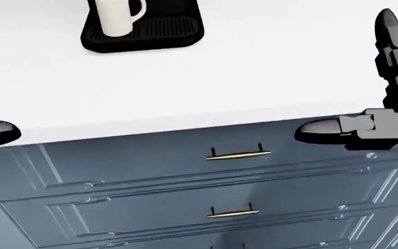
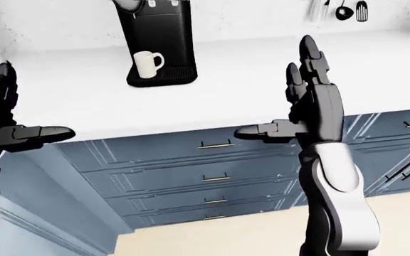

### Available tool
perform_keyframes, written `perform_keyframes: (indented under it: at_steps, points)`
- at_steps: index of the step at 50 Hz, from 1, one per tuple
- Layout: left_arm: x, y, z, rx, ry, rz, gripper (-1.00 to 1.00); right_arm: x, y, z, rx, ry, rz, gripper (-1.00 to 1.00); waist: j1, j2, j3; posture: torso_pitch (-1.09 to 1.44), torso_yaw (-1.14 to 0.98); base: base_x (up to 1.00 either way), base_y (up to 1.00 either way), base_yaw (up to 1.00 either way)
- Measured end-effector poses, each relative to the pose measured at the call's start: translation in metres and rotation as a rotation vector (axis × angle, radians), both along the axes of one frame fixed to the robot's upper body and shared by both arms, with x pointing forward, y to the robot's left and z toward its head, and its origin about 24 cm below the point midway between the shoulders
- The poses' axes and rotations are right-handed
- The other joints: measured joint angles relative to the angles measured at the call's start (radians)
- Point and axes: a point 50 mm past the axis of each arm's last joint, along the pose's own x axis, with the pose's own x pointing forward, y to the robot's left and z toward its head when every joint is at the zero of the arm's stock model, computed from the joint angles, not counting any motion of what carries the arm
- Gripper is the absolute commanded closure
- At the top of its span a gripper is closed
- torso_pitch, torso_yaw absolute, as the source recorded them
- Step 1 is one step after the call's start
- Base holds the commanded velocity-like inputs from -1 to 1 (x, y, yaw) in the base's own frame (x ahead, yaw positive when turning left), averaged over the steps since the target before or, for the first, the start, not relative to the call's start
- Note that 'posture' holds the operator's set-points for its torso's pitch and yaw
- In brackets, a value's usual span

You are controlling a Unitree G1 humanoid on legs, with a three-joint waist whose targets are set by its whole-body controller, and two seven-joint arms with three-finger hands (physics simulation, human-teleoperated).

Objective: Pick the mug from under the coffee machine dispenser and place it on the counter.

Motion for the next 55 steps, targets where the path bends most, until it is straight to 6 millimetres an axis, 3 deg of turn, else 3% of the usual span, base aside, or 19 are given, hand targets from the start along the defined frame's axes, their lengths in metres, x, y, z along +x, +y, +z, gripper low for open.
perform_keyframes:
  at_steps: [2, 4, 15, 17, 22, 25, 28, 31, 35, 42, 45, 47, 49, 55]
  points:
    - [0.002, 0.004, -0.006, -0.014, 0.038, 0.022, -1.00, 0.003, 0.003, -0.005, 0.002, 0.038, 0.024, -1.00, 0.011, 0.014, 0.008, 0.00, 0.00, 0.30, 0.11, 0.00]
    - [0.002, 0.005, -0.004, -0.014, 0.042, 0.026, -1.00, 0.003, 0.003, -0.006, 0.003, 0.047, 0.022, -1.00, 0.014, 0.007, -0.002, 0.00, 0.00, 0.30, 0.10, 0.00]
    - [-0.001, 0.003, 0.004, -0.004, -0.007, 0.019, -1.00, 0.000, 0.002, 0.006, -0.005, -0.021, 0.013, -1.00, 0.019, -0.091, -0.025, 0.00, 0.00, 0.18, 0.04, 0.00]
    - [0.001, 0.001, 0.000, -0.008, 0.014, 0.001, -1.00, 0.001, -0.002, 0.001, 0.006, 0.006, -0.007, -1.00, 0.018, -0.077, -0.007, 0.00, 0.00, 0.00, 0.00, 0.00]
    - [0.002, -0.001, -0.002, -0.010, 0.032, -0.018, -1.00, 0.004, -0.006, -0.004, 0.023, 0.043, -0.036, -1.00, 0.013, -0.092, 0.024, 0.00, 0.00, 0.00, 0.00, 0.00]
    - [0.000, 0.001, 0.003, -0.007, 0.014, -0.005, -1.00, 0.002, -0.004, 0.003, 0.019, 0.012, -0.027, -1.00, 0.010, -0.078, 0.021, 0.00, 0.00, 0.00, 0.00, 0.00]
    - [-0.004, 0.001, 0.009, 0.003, -0.020, 0.001, -1.00, -0.001, -0.003, 0.010, 0.016, -0.029, -0.021, -1.00, 0.000, -0.036, 0.003, 0.00, 0.00, 0.00, 0.00, 0.00]
    - [-0.004, 0.002, 0.007, -0.003, -0.012, 0.010, -1.00, 0.000, -0.001, 0.005, 0.019, -0.008, -0.004, -1.00, 0.002, -0.058, -0.002, 0.00, 0.00, 0.00, 0.00, 0.00]
    - [-0.002, 0.003, 0.004, -0.010, 0.012, 0.013, -1.00, 0.001, 0.001, 0.003, 0.002, 0.003, 0.006, -1.00, 0.004, -0.067, -0.007, 0.00, 0.00, 0.02, 0.00, 0.00]
    - [-0.003, 0.004, 0.006, -0.008, 0.003, 0.024, -1.00, -0.001, 0.002, 0.006, -0.009, -0.013, 0.011, -1.00, 0.012, -0.048, -0.008, 0.00, 0.00, 0.11, 0.00, 0.00]
    - [-0.006, 0.001, 0.013, 0.008, -0.038, 0.008, -1.00, -0.003, -0.001, 0.009, -0.013, -0.031, -0.009, -1.00, 0.003, -0.093, -0.009, 0.00, 0.00, 0.12, 0.00, 0.00]
    - [-0.006, -0.004, 0.012, 0.006, -0.040, -0.016, -1.00, -0.003, -0.005, 0.008, -0.011, -0.023, -0.031, -1.00, -0.006, -0.090, -0.005, 0.00, 0.00, 0.12, 0.00, 0.00]
    - [-0.004, -0.004, 0.008, 0.001, -0.010, -0.030, -1.00, -0.002, -0.007, 0.005, -0.007, -0.003, -0.042, -1.00, -0.006, -0.102, -0.010, 0.00, 0.00, 0.14, 0.00, 0.00]
    - [-0.004, 0.000, 0.008, -0.004, -0.009, -0.004, -1.00, -0.003, -0.002, 0.008, -0.015, -0.024, -0.015, -1.00, 0.004, -0.061, 0.000, 0.00, 0.00, 0.13, 0.00, 0.00]
